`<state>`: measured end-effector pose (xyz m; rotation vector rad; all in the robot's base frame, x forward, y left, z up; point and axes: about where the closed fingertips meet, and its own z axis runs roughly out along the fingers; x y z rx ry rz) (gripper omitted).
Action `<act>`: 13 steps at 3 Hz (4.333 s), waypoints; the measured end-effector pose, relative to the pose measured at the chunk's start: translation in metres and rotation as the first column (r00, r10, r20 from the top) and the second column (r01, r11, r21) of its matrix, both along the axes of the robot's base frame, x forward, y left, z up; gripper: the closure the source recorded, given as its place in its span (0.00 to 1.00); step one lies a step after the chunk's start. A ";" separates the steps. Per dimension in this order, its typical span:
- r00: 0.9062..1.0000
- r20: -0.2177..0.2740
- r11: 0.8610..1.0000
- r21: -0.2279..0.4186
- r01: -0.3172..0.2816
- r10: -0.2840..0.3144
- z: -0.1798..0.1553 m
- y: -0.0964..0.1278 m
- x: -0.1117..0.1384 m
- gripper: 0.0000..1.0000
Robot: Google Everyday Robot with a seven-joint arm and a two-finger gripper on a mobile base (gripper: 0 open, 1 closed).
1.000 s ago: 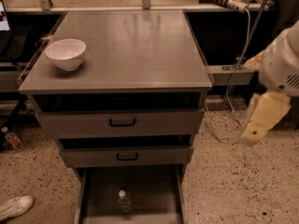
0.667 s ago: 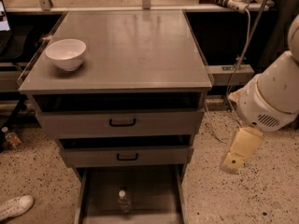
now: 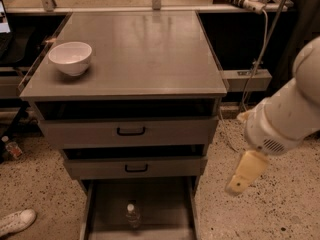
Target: Pick water bottle from bottom drawer and place on counter
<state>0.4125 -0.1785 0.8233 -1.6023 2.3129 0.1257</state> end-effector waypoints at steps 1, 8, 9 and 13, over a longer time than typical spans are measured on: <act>0.999 -0.031 0.997 0.073 0.009 -0.006 -0.068 0.024 0.011 0.00; 0.992 -0.105 0.903 0.414 0.113 -0.076 -0.304 0.076 0.051 0.00; 0.986 -0.133 0.848 0.505 0.159 -0.105 -0.353 0.084 0.055 0.00; 0.984 -0.163 0.739 0.652 0.167 -0.079 -0.418 0.117 0.058 0.00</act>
Offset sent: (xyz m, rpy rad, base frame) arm 0.0405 0.0696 -0.1946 0.2106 0.1068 -0.0031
